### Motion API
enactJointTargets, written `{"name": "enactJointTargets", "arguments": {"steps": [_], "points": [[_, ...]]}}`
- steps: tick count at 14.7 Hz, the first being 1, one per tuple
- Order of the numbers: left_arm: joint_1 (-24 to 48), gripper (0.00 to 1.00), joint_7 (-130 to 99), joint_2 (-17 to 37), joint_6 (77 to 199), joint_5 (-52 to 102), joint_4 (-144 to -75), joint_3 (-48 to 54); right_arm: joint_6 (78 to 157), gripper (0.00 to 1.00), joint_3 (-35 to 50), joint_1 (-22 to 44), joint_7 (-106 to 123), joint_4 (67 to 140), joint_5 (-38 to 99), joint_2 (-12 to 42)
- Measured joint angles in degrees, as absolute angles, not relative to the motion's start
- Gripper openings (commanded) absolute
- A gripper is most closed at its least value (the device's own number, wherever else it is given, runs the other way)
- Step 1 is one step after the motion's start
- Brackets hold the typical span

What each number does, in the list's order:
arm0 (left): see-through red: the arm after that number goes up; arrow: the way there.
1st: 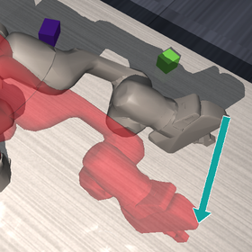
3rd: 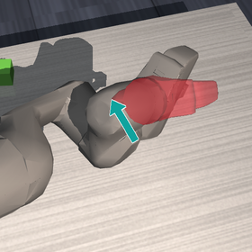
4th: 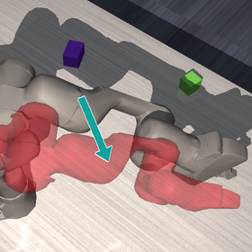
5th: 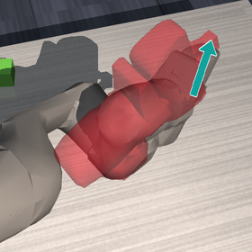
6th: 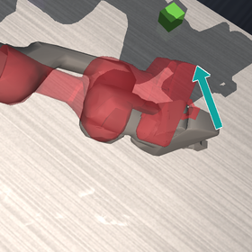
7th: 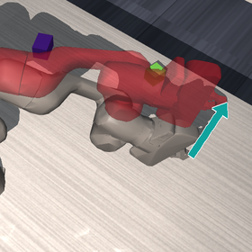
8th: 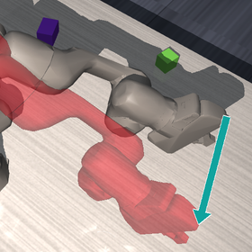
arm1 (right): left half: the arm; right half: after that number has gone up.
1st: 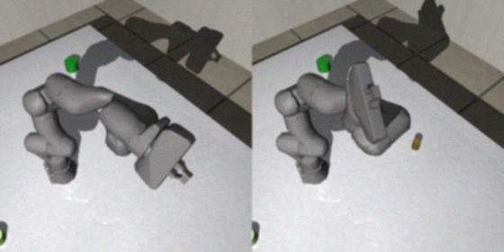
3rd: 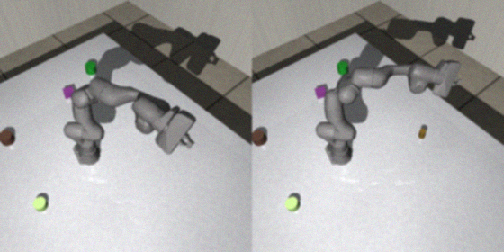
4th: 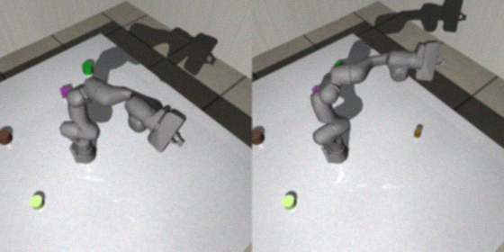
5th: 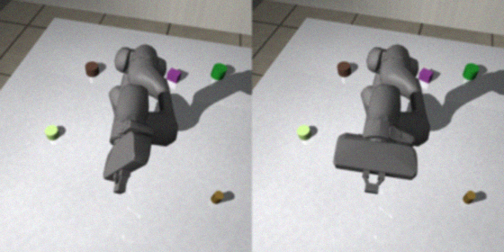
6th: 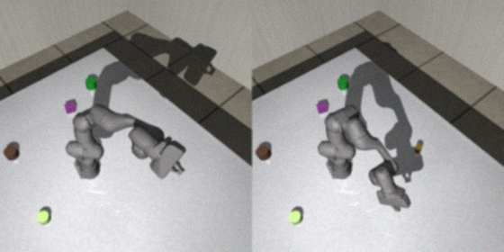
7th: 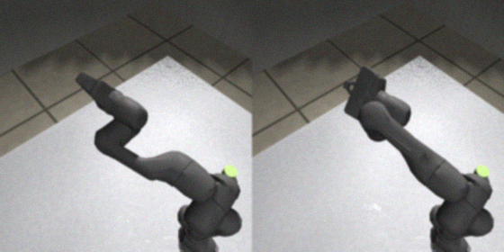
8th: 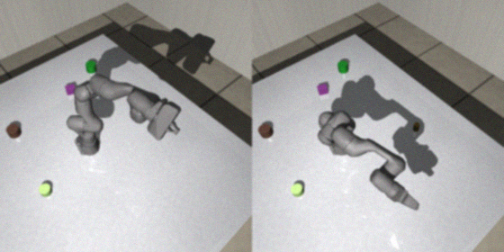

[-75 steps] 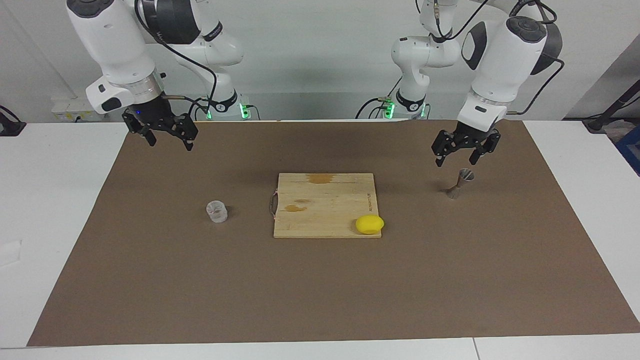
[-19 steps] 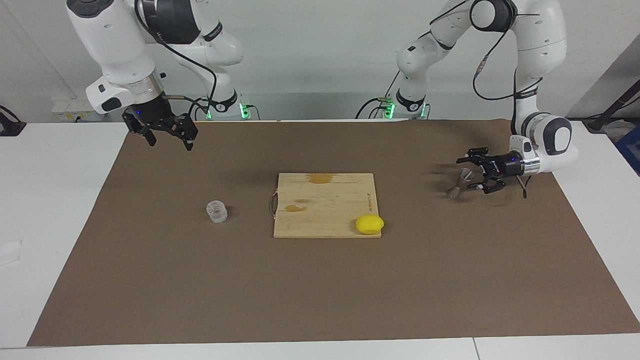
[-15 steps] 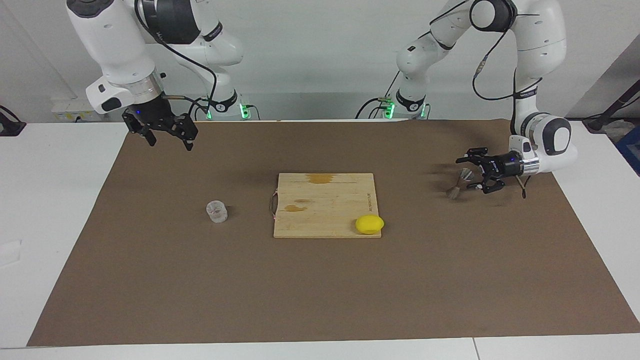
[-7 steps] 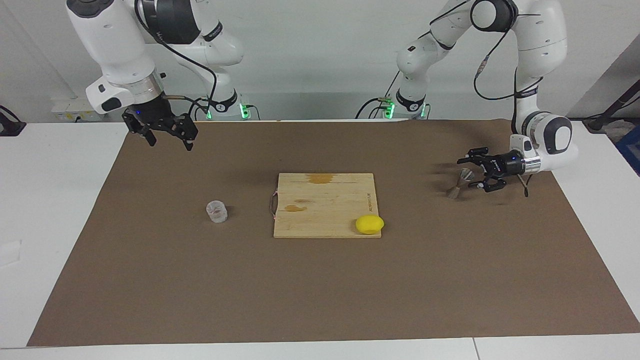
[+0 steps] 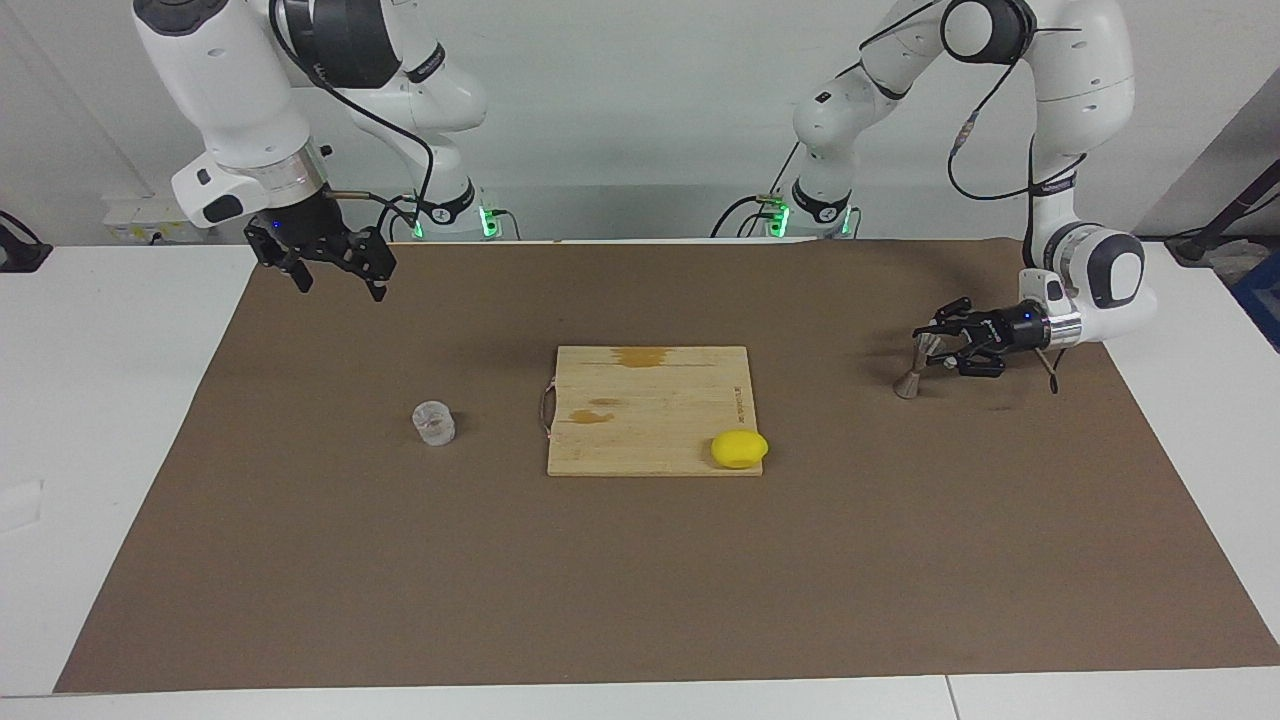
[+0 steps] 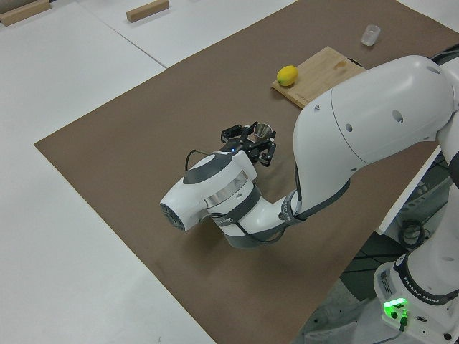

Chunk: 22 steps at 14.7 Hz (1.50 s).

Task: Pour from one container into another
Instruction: 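Close the left gripper around the small metal cup, then lift the metal cup with the left gripper over the cutting board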

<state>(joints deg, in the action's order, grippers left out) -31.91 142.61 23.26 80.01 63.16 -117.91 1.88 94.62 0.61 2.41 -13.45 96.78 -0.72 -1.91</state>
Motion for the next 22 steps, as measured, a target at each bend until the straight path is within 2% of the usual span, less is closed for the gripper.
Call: {"name": "enactJointTargets", "arguments": {"steps": [9,22], "points": [[-30.26,0.20,137.65,23.16,80.18,63.47,-116.00,2.39,94.62,1.00,0.61,2.41,-13.45,96.78,-0.72,-1.91],[-8.72,0.23,125.70,23.12,80.82,82.18,-114.84,3.10,94.62,1.00,0.61,2.41,-13.45,96.78,-0.72,-1.91]]}}
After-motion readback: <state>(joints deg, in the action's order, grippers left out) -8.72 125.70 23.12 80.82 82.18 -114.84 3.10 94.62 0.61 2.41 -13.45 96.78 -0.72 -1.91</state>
